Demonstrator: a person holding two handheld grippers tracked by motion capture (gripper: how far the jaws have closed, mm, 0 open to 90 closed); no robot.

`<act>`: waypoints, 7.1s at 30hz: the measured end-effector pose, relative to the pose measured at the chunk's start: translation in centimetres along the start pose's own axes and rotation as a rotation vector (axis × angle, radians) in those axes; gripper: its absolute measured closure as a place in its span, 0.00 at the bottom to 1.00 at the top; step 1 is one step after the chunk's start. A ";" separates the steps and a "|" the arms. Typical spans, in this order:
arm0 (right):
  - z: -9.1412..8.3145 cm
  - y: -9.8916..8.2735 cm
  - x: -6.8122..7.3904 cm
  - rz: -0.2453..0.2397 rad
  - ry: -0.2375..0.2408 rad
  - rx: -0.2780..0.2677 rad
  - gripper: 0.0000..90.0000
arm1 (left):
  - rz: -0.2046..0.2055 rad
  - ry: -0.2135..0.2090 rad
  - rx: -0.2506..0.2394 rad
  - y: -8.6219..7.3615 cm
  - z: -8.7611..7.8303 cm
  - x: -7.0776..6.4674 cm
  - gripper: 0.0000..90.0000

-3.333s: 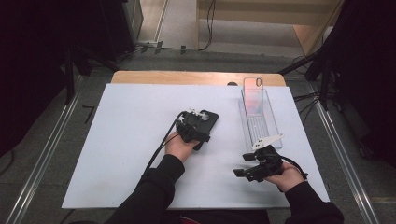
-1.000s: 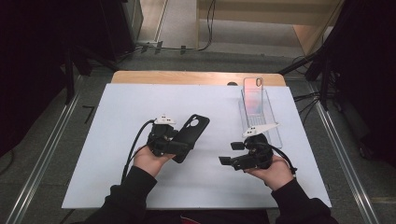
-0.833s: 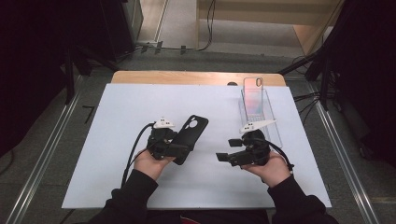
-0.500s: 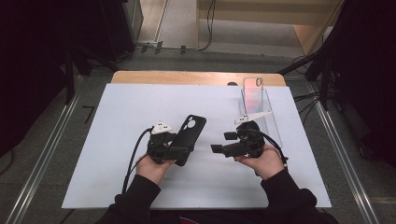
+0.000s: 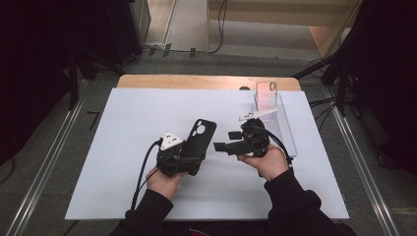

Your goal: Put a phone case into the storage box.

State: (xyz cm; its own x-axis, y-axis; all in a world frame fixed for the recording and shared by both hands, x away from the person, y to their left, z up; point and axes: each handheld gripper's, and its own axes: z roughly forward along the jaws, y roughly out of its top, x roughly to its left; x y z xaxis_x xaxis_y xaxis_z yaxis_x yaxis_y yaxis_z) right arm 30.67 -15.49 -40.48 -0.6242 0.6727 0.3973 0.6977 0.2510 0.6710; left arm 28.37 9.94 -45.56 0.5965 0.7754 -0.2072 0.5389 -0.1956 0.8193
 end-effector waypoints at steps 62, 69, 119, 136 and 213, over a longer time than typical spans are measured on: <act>1.8 4.0 -2.6 0.331 0.219 -0.072 0.85 | 0.010 -0.083 -0.145 -0.4 0.7 -1.8 0.15; 1.2 4.3 -1.9 0.318 0.236 -0.065 0.86 | 0.040 -0.096 -0.142 0.1 0.4 -2.0 0.14; -3.2 1.5 -1.3 -0.131 0.088 -0.078 0.86 | 0.114 -0.341 0.291 5.3 -1.1 0.4 0.36; -3.6 0.8 -0.6 -0.221 0.215 -0.023 0.86 | 0.219 -0.477 0.253 7.5 -2.0 0.4 0.36; 0.8 -0.5 2.3 -0.145 -0.019 -0.153 0.00 | -0.012 -0.288 0.265 9.9 -4.1 2.0 0.85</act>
State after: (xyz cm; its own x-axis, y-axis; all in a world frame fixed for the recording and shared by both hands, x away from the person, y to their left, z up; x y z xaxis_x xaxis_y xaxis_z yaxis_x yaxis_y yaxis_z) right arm 29.12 -13.53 -40.37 -0.7064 0.6508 0.2782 0.5384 0.2389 0.8081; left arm 32.44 12.01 -35.69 0.7114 0.5857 -0.3883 0.6594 -0.3652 0.6572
